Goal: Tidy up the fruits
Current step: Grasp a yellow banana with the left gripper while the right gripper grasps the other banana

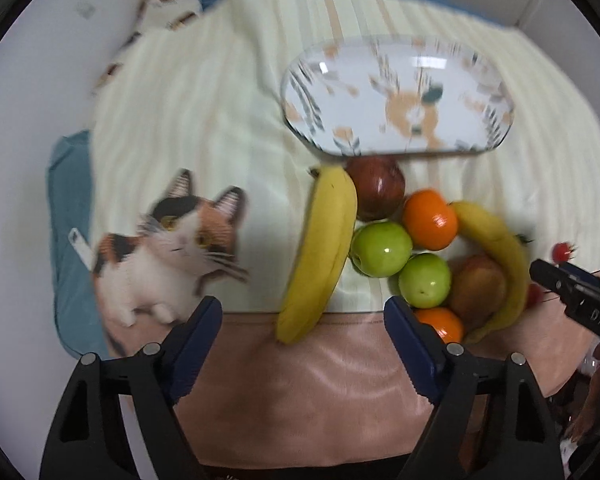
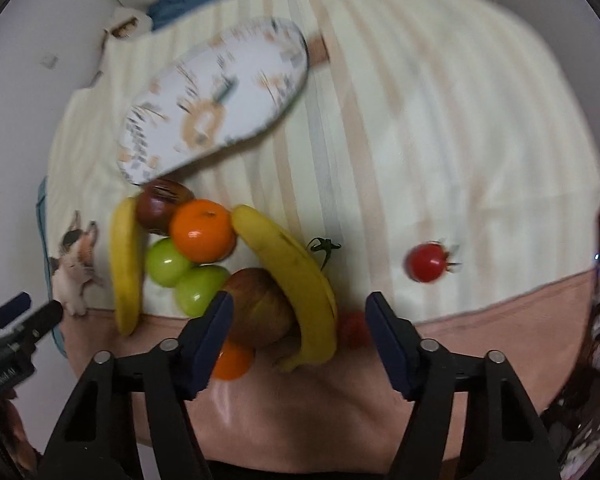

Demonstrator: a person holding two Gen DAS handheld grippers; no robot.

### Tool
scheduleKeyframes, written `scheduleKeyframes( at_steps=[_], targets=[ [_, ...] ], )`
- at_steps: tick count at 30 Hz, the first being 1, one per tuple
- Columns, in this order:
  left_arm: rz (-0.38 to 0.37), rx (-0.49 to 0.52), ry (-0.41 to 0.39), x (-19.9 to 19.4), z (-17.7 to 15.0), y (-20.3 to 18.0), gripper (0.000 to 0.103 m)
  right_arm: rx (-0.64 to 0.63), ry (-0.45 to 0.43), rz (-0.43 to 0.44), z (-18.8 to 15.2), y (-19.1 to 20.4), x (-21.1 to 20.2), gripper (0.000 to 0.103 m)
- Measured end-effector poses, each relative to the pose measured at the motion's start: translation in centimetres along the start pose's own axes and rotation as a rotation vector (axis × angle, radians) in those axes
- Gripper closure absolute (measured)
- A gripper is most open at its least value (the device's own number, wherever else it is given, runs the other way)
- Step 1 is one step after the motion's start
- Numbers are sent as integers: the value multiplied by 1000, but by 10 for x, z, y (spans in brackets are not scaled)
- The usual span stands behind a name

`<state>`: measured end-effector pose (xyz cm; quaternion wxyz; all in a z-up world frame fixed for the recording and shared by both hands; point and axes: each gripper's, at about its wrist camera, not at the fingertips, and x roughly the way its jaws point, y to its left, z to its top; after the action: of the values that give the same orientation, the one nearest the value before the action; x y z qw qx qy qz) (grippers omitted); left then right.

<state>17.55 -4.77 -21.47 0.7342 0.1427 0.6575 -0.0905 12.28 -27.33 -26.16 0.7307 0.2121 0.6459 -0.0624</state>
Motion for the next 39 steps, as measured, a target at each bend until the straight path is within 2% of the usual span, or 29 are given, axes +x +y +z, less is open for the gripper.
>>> scheduleKeyframes(
  at_steps=[3, 5, 9, 11, 13, 14, 16, 19, 25, 29, 32, 34, 35, 39],
  targets=[
    [-9, 25, 51, 35, 8, -7, 20, 22, 62, 36, 10, -7, 38, 37],
    [-17, 40, 80, 54, 15, -10, 20, 24, 111, 50, 12, -7, 57, 43],
    [-16, 68, 125, 85, 26, -15, 21, 25, 113, 53, 15, -8, 72, 50],
    [-16, 76, 129, 95, 28, -17, 25, 22, 114, 58, 13, -9, 74, 51],
    [-40, 70, 118, 98, 30, -15, 41, 21, 106, 61, 10, -9, 72, 54],
    [-66, 63, 121, 100, 29, -13, 65, 31, 101, 63, 8, -11, 72, 54],
    [-76, 60, 121, 102, 27, -12, 64, 49, 90, 56, 2, -13, 66, 55],
    [-45, 78, 84, 100, 18, -16, 65, 68, 64, 30, -9, -16, 52, 57],
    [-19, 19, 80, 95, -12, 1, 65, 72, 61, 6, -20, -22, 38, 62],
    [-59, 20, 123, 115, -15, 1, 59, 41, 76, -43, -17, -13, 54, 62],
    [-29, 63, 133, 140, -12, -11, 56, 20, 83, -82, -12, -9, 60, 61],
    [-1, 81, 119, 149, -16, -18, 59, -5, 91, -105, -10, -6, 65, 60],
    [2, 81, 108, 153, -19, -21, 65, -13, 92, -114, -10, -5, 67, 60],
    [-12, 68, 74, 148, -34, -25, 67, -26, 80, -137, -11, -2, 71, 62]
  ],
)
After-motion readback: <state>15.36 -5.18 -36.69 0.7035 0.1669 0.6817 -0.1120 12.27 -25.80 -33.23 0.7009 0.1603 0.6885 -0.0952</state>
